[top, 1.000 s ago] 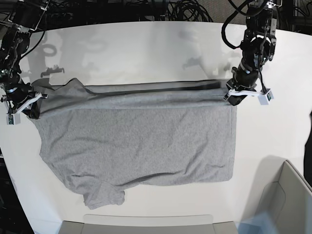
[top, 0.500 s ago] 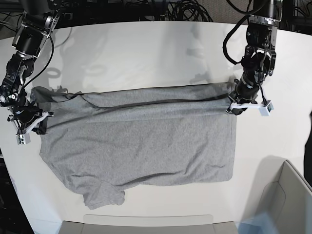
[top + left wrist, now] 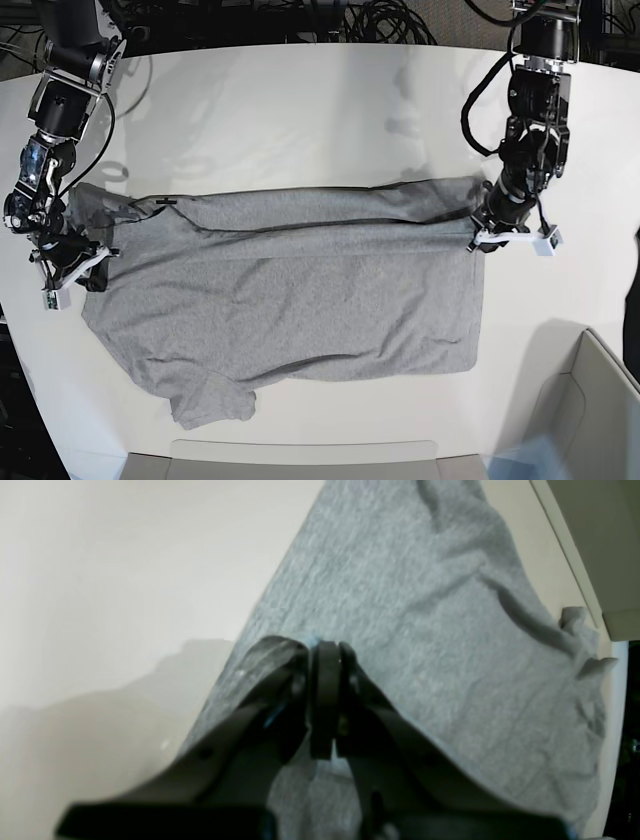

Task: Fold the T-shirt properly
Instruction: 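Lift the collar edge with both grippers and pull it toward the hem, then lower the folded edge and drag the shirt back with both grippers, then reach the right gripper to the sleeve and hem corner nearest it, then move the left gripper to the hem corner and grasp both corners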

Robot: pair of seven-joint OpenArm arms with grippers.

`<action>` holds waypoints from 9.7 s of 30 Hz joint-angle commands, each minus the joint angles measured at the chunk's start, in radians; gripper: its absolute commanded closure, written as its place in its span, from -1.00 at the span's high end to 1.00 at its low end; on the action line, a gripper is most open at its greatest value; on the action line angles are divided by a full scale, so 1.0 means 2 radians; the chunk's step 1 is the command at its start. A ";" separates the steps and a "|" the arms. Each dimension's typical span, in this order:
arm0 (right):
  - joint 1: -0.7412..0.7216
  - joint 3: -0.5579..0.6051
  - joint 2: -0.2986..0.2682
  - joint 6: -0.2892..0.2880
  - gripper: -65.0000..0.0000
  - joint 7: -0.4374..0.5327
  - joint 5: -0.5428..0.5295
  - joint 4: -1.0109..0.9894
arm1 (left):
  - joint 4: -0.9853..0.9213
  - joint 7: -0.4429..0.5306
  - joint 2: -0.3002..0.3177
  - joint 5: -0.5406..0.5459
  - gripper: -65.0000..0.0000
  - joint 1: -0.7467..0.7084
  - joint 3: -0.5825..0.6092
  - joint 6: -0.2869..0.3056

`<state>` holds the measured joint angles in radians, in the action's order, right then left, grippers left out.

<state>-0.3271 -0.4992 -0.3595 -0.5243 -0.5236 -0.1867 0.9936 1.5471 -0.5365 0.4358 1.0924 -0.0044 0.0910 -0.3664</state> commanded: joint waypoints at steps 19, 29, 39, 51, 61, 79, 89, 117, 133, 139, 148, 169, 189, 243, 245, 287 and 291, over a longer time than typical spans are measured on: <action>-0.069 -0.002 -0.015 0.031 -0.50 0.014 0.040 -0.041 | -0.016 0.005 0.007 0.001 -0.81 0.030 -0.002 0.023; -0.040 -0.037 -0.022 0.030 -0.10 0.011 0.037 0.030 | 0.049 0.005 0.010 -0.001 -0.37 0.009 -0.006 0.020; 0.050 -0.052 -0.022 0.030 -0.10 0.011 0.036 0.081 | 0.051 0.005 0.020 -0.043 -0.37 -0.067 -0.006 0.020; 0.073 -0.073 -0.001 0.030 -0.10 0.011 0.037 0.079 | 0.011 -0.064 0.017 -0.064 -0.36 -0.047 -0.001 0.025; 0.074 -0.075 0.014 0.002 -0.10 0.011 0.040 0.078 | -0.037 -0.076 0.013 -0.065 -0.37 -0.008 0.081 0.025; 0.089 -0.076 -0.009 0.000 -0.28 0.011 0.040 0.023 | -0.025 -0.080 0.010 -0.066 -1.00 -0.028 0.073 0.024; 0.096 -0.075 -0.038 -0.001 -0.98 -0.082 0.041 0.028 | 0.029 -0.092 0.025 -0.063 -1.00 -0.079 0.024 0.024; 0.382 -0.177 0.109 -0.087 -1.00 -0.095 0.043 0.285 | 0.101 -0.087 0.103 -0.067 -1.00 -0.317 -0.041 0.025; 0.384 -0.248 0.155 -0.087 -0.97 -0.099 0.058 0.341 | 0.107 -0.002 0.174 -0.067 -1.00 -0.371 -0.037 0.025; 0.355 -0.246 0.157 -0.087 -0.50 -0.098 0.058 0.405 | 0.163 -0.002 0.178 -0.064 -0.51 -0.369 -0.042 0.025; 0.280 -0.210 0.153 -0.087 -0.28 -0.100 0.059 0.502 | 0.214 -0.001 0.165 -0.056 -0.38 -0.336 -0.043 0.021; -0.017 -0.009 0.106 -0.087 -0.28 -0.096 0.226 0.156 | 0.203 -0.002 0.136 0.060 -0.38 -0.227 -0.059 0.021; 0.116 -0.009 0.084 -0.087 -0.28 -0.187 0.241 0.260 | 0.157 -0.003 0.139 0.058 -0.38 -0.199 -0.044 0.023; -0.234 0.047 0.088 0.006 -0.06 0.172 0.329 -0.391 | 0.147 -0.103 0.122 0.059 -0.38 -0.134 -0.049 0.023; -0.234 0.048 0.092 0.003 -0.06 0.172 0.329 -0.397 | 0.147 -0.103 0.122 0.059 -0.38 -0.134 -0.048 0.023; -0.222 0.047 0.098 -0.087 -0.06 0.096 0.328 -0.330 | -0.313 -0.077 0.077 -0.270 -0.14 0.164 -0.060 0.527; -0.222 0.047 0.098 -0.087 -0.06 0.096 0.329 -0.330 | -0.340 -0.073 0.060 -0.300 -0.14 0.177 -0.060 0.532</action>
<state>-0.7483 -0.4084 -0.1570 -0.6827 -0.3073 0.4507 0.3275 0.8593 -0.6739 0.5453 0.5030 0.3214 -0.0284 0.6971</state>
